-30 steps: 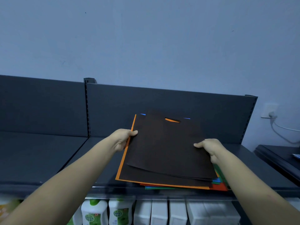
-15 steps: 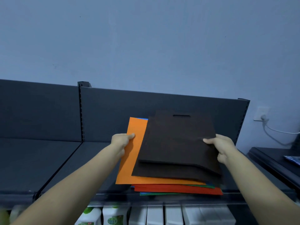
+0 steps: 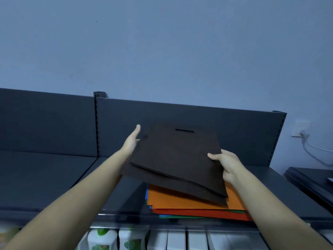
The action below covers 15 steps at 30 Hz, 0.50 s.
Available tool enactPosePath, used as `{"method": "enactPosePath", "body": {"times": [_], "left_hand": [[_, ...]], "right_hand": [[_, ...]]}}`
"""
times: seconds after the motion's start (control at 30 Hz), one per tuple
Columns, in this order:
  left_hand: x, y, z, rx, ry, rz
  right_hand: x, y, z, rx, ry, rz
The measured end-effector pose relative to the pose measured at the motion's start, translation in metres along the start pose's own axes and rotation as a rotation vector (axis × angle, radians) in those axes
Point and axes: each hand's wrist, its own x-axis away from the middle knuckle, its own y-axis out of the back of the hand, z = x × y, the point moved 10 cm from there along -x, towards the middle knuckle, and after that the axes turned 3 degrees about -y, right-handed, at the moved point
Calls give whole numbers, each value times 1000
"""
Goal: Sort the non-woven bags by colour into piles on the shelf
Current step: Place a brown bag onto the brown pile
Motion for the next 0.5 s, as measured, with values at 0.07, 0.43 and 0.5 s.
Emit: {"method": "enactPosePath", "body": {"times": [0.07, 0.43, 0.5], "left_hand": [[11, 4, -8, -164, -6, 49], [5, 177, -51, -350, -117, -27], [3, 222, -59, -362, -103, -39]], "right_hand": [[-5, -21, -4, 52, 0, 23], [-6, -196, -21, 208, 84, 5], [2, -235, -26, 211, 70, 18]]}}
